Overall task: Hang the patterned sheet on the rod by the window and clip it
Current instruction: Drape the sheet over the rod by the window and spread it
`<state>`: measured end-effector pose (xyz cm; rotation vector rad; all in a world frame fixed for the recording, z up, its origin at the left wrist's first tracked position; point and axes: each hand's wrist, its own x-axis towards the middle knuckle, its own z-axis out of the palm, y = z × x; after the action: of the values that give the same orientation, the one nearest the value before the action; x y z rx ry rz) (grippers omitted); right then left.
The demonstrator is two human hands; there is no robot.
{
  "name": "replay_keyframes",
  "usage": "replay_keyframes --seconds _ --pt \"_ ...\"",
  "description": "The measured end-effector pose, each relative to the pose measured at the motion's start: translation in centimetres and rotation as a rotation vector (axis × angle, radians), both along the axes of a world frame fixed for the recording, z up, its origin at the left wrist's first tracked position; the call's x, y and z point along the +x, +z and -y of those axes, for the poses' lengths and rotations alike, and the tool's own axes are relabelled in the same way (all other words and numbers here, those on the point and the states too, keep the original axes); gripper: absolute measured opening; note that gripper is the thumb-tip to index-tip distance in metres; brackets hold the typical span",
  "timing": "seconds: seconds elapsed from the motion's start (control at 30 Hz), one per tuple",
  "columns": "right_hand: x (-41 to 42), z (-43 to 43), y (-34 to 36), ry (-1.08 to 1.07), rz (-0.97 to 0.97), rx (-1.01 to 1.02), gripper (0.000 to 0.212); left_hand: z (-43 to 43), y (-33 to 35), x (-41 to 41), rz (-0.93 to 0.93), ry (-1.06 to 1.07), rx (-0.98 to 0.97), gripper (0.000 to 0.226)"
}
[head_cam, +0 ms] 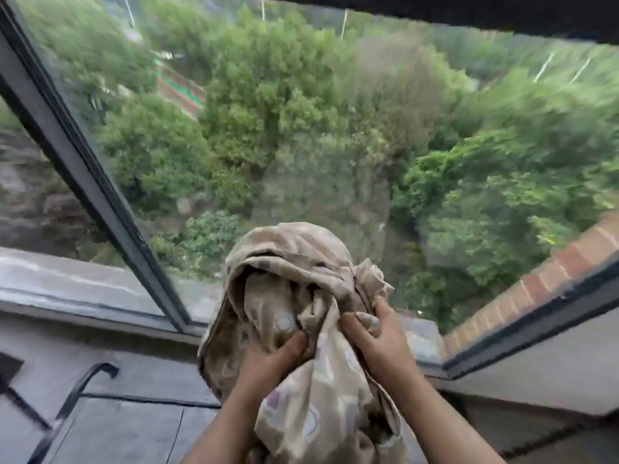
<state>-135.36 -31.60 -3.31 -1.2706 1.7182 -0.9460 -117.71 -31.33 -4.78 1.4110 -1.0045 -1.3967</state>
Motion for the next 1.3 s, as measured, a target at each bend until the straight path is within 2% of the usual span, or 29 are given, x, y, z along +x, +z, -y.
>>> replay_keyframes --seconds 0.03,0.07,0.13,0.17,0.2,0.27,0.4,0.5,0.57,0.63,0.7,0.73,0.8,0.87,0.9,0.93,0.97,1.0,1.03,1.1,1.17,1.23,1.27,1.3 --pt "-0.2 -0.1 -3.4 -0.002 -0.012 0.031 0.104 -0.2 -2.8 -0.1 -0.021 -0.006 0.043 0.056" --pt "-0.2 -0.2 -6.6 0.005 -0.017 0.053 0.103 -0.3 -5.9 -0.1 -0.056 -0.028 0.065 0.057" --pt "-0.3 -0.6 -12.5 0.001 -0.027 0.105 0.096 -0.9 -12.2 -0.2 -0.077 -0.028 0.136 0.088" --pt "-0.2 -0.7 -14.7 0.007 -0.028 0.128 0.085 -1.1 -14.9 -0.1 -0.117 -0.009 0.170 0.098" --pt "-0.1 -0.9 -16.9 0.011 -0.020 0.151 0.073 -1.2 -17.5 0.1 -0.159 0.003 0.201 0.102" --pt "-0.1 -1.2 -21.1 0.004 -0.011 0.187 0.063 -1.5 -22.2 0.2 -0.202 -0.007 0.263 0.105" --pt "0.3 -1.5 -27.6 0.018 -0.050 0.273 0.052 -2.8 -30.3 1.0 -0.287 0.117 0.473 0.090" --pt "0.5 -1.2 -29.5 0.030 -0.103 0.254 0.045 -3.6 -34.7 1.7 -0.237 0.237 0.588 0.088" --pt "0.3 -0.9 -29.8 0.036 -0.134 0.235 0.039 -4.3 -37.2 2.3 -0.274 0.249 0.694 0.082" --pt "-0.1 -0.8 -29.4 0.053 -0.159 0.200 0.039 -5.0 -37.1 2.4 -0.223 0.212 0.753 0.067" --pt "-0.5 -0.7 -28.8 0.086 -0.177 0.151 0.040 -6.2 -37.2 3.1 -0.107 0.134 0.782 0.039" --pt "-0.7 -0.8 -28.5 0.097 -0.178 0.135 0.041 -6.5 -37.2 3.5 -0.048 0.087 0.810 0.036" --pt "-0.9 -0.9 -28.1 0.117 -0.179 0.109 0.043 -6.6 -36.2 4.3 0.078 -0.026 0.842 0.053" --pt "-0.8 -1.0 -27.7 0.138 -0.191 0.087 0.044 -5.5 -34.4 4.8 0.435 -0.117 0.729 0.066" --pt "-0.7 -1.0 -27.4 0.151 -0.191 0.085 0.045 -4.4 -33.0 4.6 0.701 -0.173 0.594 0.075" --pt "-0.5 -1.0 -27.2 0.166 -0.183 0.077 0.047 -3.3 -31.2 3.7 0.867 -0.253 0.410 0.086" --pt "-0.3 -1.0 -26.8 0.183 -0.164 0.067 0.050 -2.1 -29.2 2.2 0.898 -0.339 0.207 0.097" --pt "0.0 -0.9 -26.3 0.197 -0.144 0.056 0.056 -1.0 -28.8 1.2 0.848 -0.438 0.102 0.103" --pt "0.1 -0.9 -25.8 0.209 -0.129 0.045 0.061 0.2 -27.7 -0.1 0.806 -0.531 0.009 0.097" --pt "0.2 -0.7 -24.8 0.230 -0.103 0.060 0.073 1.7 -27.5 -1.7 0.678 -0.602 -0.022 0.056" --pt "-0.4 -0.5 -24.0 0.210 -0.046 0.136 0.088 2.2 -27.0 -2.1 0.566 -0.649 0.031 0.032" --pt "-1.0 -0.1 -23.4 0.170 0.077 0.225 0.107 2.0 -26.2 -2.1 0.421 -0.633 0.103 0.030" --pt "-1.1 -0.1 -23.2 0.131 0.136 0.251 0.109 1.9 -25.8 -2.1 0.348 -0.585 0.129 0.034" --pt "-1.1 -0.1 -22.9 0.075 0.185 0.265 0.101 1.9 -25.0 -2.1 0.285 -0.539 0.148 0.037"
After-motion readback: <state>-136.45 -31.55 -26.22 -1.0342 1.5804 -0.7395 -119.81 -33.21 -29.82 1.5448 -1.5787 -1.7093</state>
